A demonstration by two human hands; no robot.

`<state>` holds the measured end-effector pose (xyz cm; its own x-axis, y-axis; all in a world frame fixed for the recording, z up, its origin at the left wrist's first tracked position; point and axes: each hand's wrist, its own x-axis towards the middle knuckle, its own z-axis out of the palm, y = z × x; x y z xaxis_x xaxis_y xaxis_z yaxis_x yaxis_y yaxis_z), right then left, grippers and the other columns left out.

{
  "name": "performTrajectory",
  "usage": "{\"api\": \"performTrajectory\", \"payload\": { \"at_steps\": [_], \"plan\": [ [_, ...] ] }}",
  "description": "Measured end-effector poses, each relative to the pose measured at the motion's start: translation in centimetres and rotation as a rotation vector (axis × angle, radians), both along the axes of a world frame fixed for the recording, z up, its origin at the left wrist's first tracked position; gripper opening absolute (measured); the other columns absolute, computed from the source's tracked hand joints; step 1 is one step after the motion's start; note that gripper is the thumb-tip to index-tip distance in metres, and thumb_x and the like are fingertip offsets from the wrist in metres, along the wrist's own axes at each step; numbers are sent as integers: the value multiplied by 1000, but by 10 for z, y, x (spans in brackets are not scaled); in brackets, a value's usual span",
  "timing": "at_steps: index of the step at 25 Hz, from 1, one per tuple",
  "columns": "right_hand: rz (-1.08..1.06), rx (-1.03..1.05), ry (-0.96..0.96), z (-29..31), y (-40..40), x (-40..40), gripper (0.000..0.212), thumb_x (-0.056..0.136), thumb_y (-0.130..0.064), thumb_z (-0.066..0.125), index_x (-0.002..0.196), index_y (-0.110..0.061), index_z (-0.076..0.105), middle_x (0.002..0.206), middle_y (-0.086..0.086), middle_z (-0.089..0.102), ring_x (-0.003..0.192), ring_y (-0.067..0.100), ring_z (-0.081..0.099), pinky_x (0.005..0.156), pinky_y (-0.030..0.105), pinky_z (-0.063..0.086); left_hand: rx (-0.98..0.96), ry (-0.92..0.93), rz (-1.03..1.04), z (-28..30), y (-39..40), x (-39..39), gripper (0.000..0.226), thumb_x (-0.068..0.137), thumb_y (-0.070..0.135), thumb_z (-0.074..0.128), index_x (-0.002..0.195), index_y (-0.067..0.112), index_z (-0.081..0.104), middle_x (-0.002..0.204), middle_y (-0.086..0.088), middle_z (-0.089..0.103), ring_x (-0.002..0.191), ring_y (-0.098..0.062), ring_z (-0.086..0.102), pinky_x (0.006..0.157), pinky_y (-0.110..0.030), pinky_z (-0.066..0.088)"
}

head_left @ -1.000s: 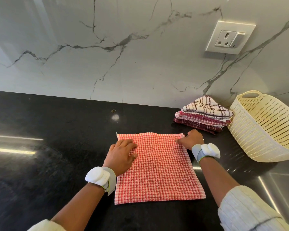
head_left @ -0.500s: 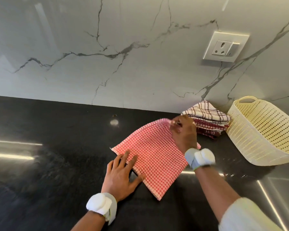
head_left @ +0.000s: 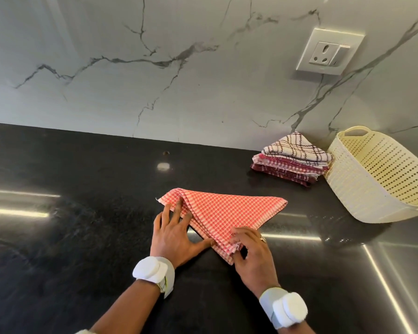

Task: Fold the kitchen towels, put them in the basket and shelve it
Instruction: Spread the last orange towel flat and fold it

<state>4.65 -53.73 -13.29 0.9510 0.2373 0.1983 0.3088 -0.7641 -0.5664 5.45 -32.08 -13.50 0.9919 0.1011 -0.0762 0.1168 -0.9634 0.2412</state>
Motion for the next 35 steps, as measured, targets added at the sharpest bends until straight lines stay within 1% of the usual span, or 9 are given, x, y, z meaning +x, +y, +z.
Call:
{"api": "performTrajectory", "payload": {
  "at_steps": [11,15,18,20,23,28,31,33,35],
  "plan": [
    [29,-34,20,-3,-12,-23,35,83,-19,71,116,-26,67,133,-15,56,131,1,42,111,28,34,-36,25,-15,4,0,-1,107,65,97,24,152,38,8,161,2,-8,148,-27,-10,116,-48,-4],
    [49,-55,35,-5,-15,-25,33,86,-36,65,118,-31,64,135,-25,47,134,-6,31,113,22,23,-321,-389,130,4,2,-16,60,79,68,47,122,26,49,141,-1,38,131,-28,38,106,-46,32],
    [35,-37,51,-8,-13,-24,36,87,-38,64,122,-30,63,137,-26,43,135,-8,25,111,15,15,-331,-612,7,22,-10,-11,37,87,48,49,113,23,53,130,2,47,125,-21,43,104,-46,36],
    [25,-39,66,-13,-14,-26,38,89,-38,62,126,-30,60,138,-27,40,136,-11,21,109,10,9,-236,-495,-161,29,-26,6,48,94,54,40,130,24,50,147,2,39,143,-21,26,117,-48,21],
    [5,-60,63,-15,-14,-30,38,90,-39,61,127,-31,61,137,-28,39,136,-10,21,110,14,12,-43,-90,-129,15,-31,24,77,91,72,14,154,29,6,162,4,-6,144,-18,-20,116,-43,-14],
    [40,-109,1,-2,-18,-29,40,83,-48,49,112,-30,69,128,-25,52,129,-5,39,118,28,15,13,38,-40,-7,-21,21,86,88,78,10,153,26,-11,155,4,-24,146,-24,-17,113,-45,-16],
    [-75,17,-22,20,-3,-1,27,89,-40,53,99,-21,71,106,-8,69,105,9,57,105,40,41,20,52,-49,-4,-22,23,86,87,77,10,152,25,-12,153,4,-25,146,-24,-19,113,-45,-17],
    [-55,51,-40,28,16,24,28,95,-30,54,117,-16,65,124,0,63,119,16,53,105,41,43,21,63,-57,-4,-21,23,85,88,77,8,152,25,-11,156,4,-23,145,-23,-19,113,-45,-17],
    [101,-91,63,22,30,44,47,100,-37,42,144,-20,42,154,-1,33,144,16,24,119,37,21,15,63,-58,-4,-19,21,82,88,74,4,153,26,-9,158,4,-19,146,-22,-17,114,-45,-16]
  ]
}}
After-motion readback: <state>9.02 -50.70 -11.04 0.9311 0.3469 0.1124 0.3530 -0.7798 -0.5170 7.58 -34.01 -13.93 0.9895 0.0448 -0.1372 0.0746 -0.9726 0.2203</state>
